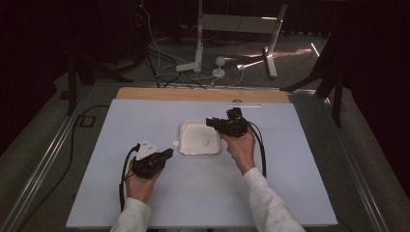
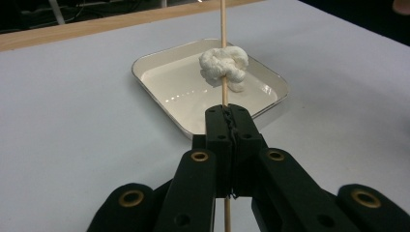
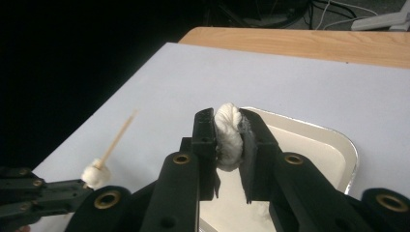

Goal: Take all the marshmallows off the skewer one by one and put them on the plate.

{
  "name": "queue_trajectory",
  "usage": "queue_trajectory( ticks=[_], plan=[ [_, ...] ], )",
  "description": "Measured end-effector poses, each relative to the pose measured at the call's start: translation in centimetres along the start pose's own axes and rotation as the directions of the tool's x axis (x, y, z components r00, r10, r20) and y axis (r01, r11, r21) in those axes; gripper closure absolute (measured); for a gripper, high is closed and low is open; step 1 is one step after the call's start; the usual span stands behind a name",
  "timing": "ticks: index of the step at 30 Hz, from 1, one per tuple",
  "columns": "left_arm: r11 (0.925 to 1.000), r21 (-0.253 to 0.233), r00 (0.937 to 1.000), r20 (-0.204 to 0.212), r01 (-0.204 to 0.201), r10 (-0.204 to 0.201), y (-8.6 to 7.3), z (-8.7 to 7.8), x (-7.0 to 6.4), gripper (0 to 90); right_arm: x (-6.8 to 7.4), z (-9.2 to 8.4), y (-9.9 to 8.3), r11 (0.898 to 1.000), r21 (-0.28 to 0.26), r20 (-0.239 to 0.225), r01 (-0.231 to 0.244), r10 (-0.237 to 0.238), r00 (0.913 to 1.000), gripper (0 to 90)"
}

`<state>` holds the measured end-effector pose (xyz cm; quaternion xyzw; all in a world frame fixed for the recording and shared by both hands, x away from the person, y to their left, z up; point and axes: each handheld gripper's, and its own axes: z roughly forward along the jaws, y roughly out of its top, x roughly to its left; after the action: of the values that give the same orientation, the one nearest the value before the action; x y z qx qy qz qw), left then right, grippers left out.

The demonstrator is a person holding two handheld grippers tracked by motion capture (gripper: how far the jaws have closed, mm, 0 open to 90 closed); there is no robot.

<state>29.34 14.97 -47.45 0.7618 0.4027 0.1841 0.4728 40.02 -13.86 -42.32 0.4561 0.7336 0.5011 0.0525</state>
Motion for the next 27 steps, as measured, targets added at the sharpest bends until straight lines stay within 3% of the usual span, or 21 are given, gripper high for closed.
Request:
queue_trajectory(
  ticks=[19,27],
  plan=[
    [0.9998,-0.003,0.9997,0.017,0.019,-0.019,0.0,0.2,0.0,89.6,-0.3,2.6,-2.7,0.991,0.119,0.057,0.058,-0.065,0.9963,74.6],
    [0.9998,-0.003,0.9996,0.021,0.021,-0.021,0.1,0.3,-0.1,89.6,-0.4,3.5,-3.6,0.986,0.156,0.08,0.061,-0.074,0.994,63.1]
  ],
)
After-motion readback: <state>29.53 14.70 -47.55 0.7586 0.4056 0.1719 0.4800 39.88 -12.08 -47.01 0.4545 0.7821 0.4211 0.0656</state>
